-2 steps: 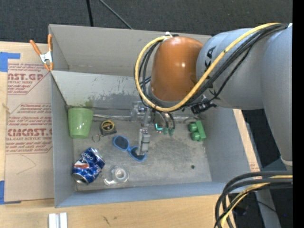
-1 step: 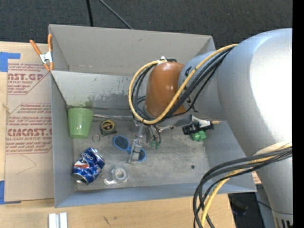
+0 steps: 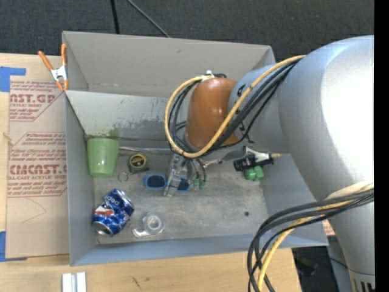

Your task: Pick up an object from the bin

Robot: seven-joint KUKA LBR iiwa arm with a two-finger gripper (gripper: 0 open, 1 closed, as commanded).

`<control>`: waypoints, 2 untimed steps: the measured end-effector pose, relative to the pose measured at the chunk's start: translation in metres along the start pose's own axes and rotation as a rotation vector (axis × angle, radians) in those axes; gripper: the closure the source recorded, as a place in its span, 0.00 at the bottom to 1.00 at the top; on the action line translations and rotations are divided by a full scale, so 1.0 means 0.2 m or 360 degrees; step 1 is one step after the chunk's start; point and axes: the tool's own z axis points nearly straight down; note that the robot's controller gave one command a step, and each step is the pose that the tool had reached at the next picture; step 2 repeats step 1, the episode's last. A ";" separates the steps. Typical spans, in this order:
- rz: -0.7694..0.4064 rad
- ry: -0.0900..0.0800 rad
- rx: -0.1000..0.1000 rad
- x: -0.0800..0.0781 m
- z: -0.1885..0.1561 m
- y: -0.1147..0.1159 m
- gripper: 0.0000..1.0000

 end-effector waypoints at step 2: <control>-0.0070 -0.0015 -0.0006 -0.05 -0.79 0.15 1.00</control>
Offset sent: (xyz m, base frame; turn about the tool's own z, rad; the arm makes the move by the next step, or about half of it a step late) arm 0.0139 0.0241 0.1535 -0.0410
